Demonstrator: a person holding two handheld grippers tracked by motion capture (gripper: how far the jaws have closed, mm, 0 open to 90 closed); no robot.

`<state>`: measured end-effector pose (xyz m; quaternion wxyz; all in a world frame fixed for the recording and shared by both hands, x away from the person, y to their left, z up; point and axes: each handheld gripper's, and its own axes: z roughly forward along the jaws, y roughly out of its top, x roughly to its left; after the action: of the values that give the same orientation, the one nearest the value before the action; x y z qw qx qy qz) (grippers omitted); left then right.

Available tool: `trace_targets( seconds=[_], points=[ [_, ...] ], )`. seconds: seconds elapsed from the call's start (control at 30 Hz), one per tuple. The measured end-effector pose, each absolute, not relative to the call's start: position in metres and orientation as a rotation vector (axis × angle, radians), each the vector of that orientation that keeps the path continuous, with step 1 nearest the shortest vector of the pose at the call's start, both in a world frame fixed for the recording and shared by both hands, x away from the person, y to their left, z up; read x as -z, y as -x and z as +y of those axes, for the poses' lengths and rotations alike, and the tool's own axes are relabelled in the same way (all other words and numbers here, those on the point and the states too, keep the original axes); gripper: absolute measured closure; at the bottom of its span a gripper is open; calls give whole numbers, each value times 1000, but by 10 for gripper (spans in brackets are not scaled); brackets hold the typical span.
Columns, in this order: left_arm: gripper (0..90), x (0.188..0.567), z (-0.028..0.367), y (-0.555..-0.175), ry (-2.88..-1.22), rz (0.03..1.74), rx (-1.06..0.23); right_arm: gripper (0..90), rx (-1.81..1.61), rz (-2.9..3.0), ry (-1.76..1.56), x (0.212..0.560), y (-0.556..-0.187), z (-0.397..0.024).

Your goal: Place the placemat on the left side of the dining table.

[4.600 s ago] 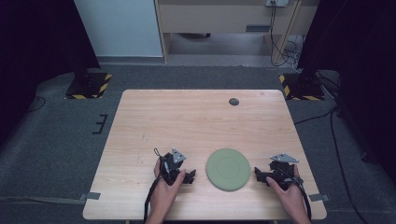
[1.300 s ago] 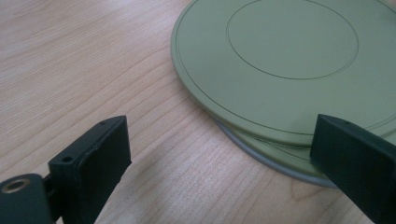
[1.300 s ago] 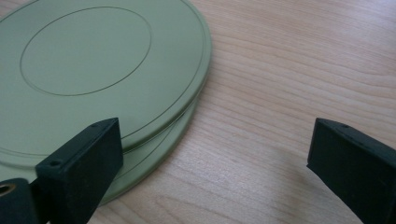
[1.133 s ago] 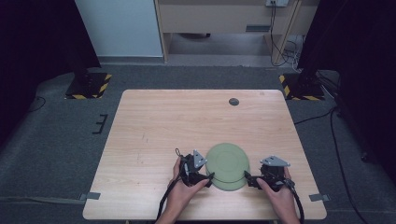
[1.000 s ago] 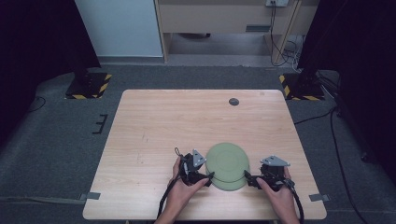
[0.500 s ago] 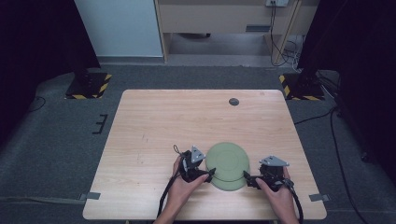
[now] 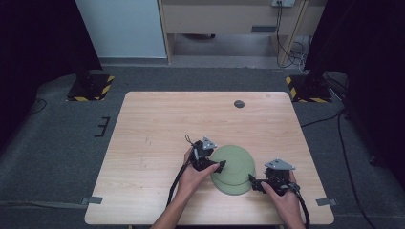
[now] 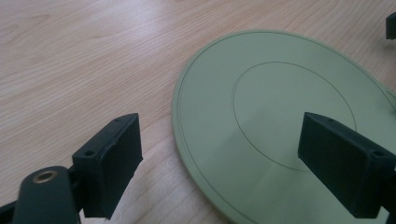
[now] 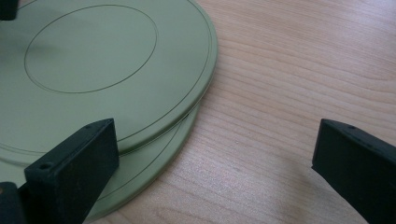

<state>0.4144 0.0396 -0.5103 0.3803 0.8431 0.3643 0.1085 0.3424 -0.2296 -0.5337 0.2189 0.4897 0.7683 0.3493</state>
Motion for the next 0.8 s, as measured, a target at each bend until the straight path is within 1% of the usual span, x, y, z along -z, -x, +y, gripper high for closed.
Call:
trace_targets(
  seconds=[0.3, 0.53, 0.63, 0.73, 0.77, 0.8],
  points=[
    [112, 514, 27, -427, -2220, 917, -218, 9, -973, 2128, -1356, 534, -343, -230],
    [94, 522, 27, -433, -2213, 953, -151, 9, -980, 2130, -1363, 535, -343, -231],
    [95, 524, 28, -435, -2203, 966, -118, 9, -981, 2131, -1365, 535, -343, -231],
    [95, 523, 28, -434, -2207, 962, -113, 9, -982, 2132, -1365, 535, -343, -231],
    [123, 523, 27, -434, -2204, 957, -105, 9, -982, 2132, -1364, 535, -343, -231],
    [123, 523, 27, -433, -2202, 952, -99, 9, -982, 2132, -1364, 535, -343, -231]
  ],
)
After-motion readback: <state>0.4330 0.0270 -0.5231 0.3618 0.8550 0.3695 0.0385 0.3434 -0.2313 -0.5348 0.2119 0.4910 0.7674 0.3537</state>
